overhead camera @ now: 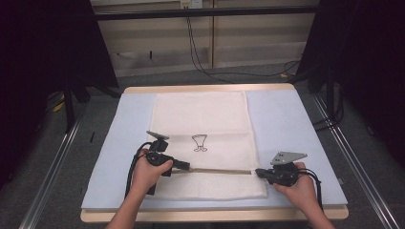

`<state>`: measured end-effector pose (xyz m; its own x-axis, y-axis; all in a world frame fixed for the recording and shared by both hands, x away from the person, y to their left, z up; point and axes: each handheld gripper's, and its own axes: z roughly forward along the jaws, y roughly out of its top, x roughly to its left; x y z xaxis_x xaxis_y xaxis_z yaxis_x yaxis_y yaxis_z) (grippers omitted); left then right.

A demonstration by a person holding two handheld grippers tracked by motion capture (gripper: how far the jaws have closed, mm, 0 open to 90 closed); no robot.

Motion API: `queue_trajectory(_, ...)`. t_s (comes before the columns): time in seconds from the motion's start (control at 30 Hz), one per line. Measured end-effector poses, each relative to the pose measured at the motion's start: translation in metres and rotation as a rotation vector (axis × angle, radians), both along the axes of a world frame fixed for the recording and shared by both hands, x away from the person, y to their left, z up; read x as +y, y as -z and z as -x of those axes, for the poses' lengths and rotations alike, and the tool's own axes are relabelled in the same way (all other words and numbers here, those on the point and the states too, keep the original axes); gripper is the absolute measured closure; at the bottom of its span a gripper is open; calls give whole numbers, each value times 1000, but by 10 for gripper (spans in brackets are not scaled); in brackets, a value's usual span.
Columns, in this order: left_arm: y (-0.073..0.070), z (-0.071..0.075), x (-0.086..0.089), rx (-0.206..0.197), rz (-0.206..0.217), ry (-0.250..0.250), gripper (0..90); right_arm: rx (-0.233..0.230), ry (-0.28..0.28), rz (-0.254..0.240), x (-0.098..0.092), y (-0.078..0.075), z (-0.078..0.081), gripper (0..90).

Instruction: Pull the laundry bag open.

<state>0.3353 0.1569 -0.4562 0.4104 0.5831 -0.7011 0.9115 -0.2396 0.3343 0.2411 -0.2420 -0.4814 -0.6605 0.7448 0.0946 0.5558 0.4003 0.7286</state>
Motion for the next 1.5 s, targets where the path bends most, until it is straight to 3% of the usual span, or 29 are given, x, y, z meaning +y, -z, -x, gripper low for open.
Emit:
queue_trajectory(0.37,-2,1,6,-13,9,-9,874,0,-1,2,0,0,0,900)
queue_trajectory(0.8,-3,1,10,5,21,-27,874,2,-3,-1,0,0,0,900)
queue_trajectory(0.87,-3,1,12,-8,-4,-24,875,3,-3,-1,0,0,0,900)
queue_trajectory(1.07,-4,1,16,0,20,-42,874,5,-5,0,0,0,-1,900)
queue_trajectory(1.23,-4,1,17,4,16,-35,874,3,-6,0,0,0,-1,900)
queue_trajectory(1.27,-4,1,18,-11,-2,-36,874,3,-5,0,0,0,-1,900)
queue_trajectory(1.4,-5,1,22,5,23,-54,875,2,-6,4,0,0,-1,900)
queue_trajectory(1.5,-5,2,24,2,18,-56,874,5,-6,7,0,-1,-1,900)
